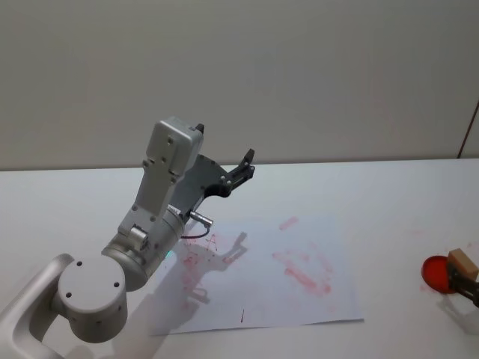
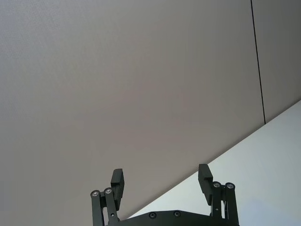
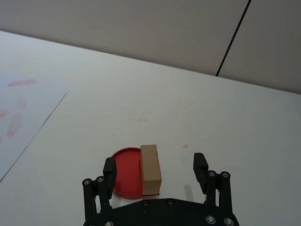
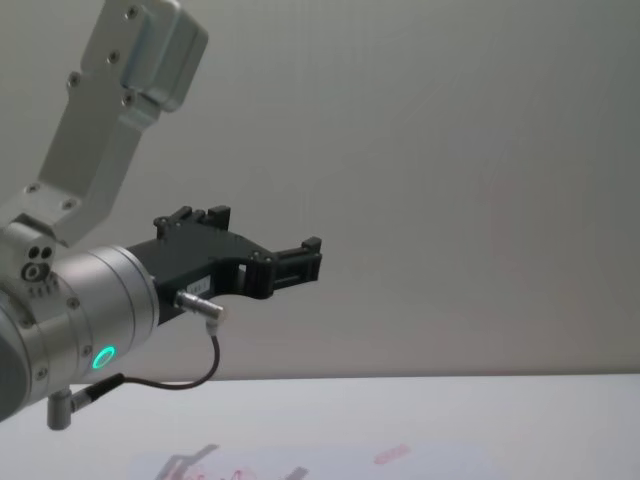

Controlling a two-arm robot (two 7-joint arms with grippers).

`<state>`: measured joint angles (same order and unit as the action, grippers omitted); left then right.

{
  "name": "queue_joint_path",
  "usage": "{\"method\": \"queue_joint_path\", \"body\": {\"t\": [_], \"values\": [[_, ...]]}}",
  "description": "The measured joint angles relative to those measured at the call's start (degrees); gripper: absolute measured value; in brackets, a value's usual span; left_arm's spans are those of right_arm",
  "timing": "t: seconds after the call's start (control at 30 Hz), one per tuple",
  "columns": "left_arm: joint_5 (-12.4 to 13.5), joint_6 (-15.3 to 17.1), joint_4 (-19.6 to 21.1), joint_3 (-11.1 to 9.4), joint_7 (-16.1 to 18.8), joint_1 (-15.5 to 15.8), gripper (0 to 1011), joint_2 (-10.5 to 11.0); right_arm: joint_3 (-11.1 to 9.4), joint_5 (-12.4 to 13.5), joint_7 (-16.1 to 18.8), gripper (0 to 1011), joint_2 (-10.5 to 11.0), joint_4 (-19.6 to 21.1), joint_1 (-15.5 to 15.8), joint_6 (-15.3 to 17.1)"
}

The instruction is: Use the one hand to pick up the stamp and affix it onto the A4 paper.

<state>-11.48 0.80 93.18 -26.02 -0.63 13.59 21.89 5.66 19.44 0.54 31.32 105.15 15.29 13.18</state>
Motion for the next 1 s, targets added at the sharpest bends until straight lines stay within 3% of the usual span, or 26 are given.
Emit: {"method": "queue_joint_path", "body": {"t": [0.57, 0.83, 1.0], "values": [[0.0, 0.0, 0.0, 0.0, 0.0, 0.0, 1001, 0.0, 1.64, -4.49, 3.12, 998, -2.18, -4.4, -4.01, 2.99], [0.0, 0.0, 0.0, 0.0, 0.0, 0.0, 1001, 0.0, 2.12, -5.73, 3.96, 831, -2.89, -5.67, -5.26, 3.36], [0.0, 0.0, 0.0, 0.0, 0.0, 0.0, 1001, 0.0, 2.27, -6.12, 4.2, 675, -3.13, -6.08, -5.65, 3.48]]}}
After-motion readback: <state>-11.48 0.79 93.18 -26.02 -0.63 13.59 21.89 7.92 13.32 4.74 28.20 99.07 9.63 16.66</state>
